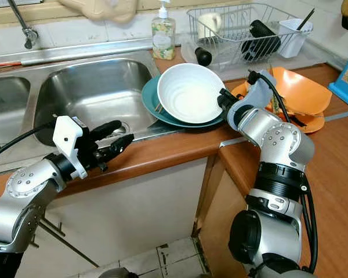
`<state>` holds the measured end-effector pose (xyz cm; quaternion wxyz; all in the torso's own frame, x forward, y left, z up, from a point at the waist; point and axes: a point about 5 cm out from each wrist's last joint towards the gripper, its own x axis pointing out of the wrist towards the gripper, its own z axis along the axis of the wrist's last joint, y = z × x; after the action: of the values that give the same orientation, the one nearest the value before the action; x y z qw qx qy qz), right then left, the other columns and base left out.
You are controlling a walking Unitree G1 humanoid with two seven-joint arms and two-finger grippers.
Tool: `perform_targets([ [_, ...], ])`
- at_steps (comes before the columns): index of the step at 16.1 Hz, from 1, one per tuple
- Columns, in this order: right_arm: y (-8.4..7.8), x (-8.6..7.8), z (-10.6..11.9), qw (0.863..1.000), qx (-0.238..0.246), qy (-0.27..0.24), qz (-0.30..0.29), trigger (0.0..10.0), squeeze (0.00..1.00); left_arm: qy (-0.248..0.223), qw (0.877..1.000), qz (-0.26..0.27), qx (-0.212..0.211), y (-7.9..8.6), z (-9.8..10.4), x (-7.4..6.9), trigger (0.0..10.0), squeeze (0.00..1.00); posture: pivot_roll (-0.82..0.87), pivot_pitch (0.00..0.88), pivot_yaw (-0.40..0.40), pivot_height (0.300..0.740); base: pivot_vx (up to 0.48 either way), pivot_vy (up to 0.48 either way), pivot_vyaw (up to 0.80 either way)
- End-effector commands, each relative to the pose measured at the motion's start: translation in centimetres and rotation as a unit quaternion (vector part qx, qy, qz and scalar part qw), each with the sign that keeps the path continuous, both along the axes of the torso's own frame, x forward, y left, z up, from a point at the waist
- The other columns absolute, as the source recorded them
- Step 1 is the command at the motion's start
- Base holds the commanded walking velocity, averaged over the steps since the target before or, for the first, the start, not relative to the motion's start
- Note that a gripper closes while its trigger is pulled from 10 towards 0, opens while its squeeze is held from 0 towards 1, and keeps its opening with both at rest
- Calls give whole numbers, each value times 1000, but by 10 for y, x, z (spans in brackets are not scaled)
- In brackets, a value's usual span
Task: Kitchen organization
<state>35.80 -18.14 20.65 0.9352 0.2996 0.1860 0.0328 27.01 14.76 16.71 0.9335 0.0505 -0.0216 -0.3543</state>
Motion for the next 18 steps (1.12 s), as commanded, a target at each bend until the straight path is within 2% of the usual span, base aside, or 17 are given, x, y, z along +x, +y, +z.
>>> perform_targets([
  [1, 2, 1, 5, 1000, 6, -4, -1, 0, 0, -9, 1000, -7, 8, -3, 5, 0, 10000, 0, -4, 0, 44, 740, 0, 0, 0],
  [6, 0, 1, 29, 997, -5, -80, -4, 0, 0, -13, 1000, -4, -19, -5, 12, 5, 10000, 0, -12, 0, 53, 740, 0, 0, 0],
  [8, 2, -3, 47, 989, -47, -142, 10, 0, 0, -17, 999, 3, -45, -6, 18, 10, 10000, 0, -16, 0, 56, 740, 0, 0, 0],
  [11, 8, -6, 57, 980, -72, -186, 27, 0, 0, -20, 998, 9, -52, -6, 21, 14, 10000, 0, -17, 0, 56, 740, 0, 0, 0],
  [14, 30, -15, 71, 926, -215, -298, 83, 0, 0, -18, 995, 29, -94, -6, 29, 21, 10000, 0, -18, 0, 52, 740, 0, 0, 0],
  [15, 36, -18, 71, 914, -234, -315, 102, 0, 0, -19, 994, 33, -99, -5, 31, 23, 10000, 0, -17, 0, 51, 740, 0, 0, 0],
  [16, 39, -19, 71, 910, -238, -320, 111, 0, 0, -20, 994, 37, -99, -5, 31, 23, 10000, 0, -17, 0, 51, 740, 0, 0, 0],
  [18, 56, -30, 70, 890, -230, -357, 168, 0, 0, -21, 992, 78, -93, 4, 29, 28, 10000, 0, -7, 0, 46, 740, 0, 0, 0],
])
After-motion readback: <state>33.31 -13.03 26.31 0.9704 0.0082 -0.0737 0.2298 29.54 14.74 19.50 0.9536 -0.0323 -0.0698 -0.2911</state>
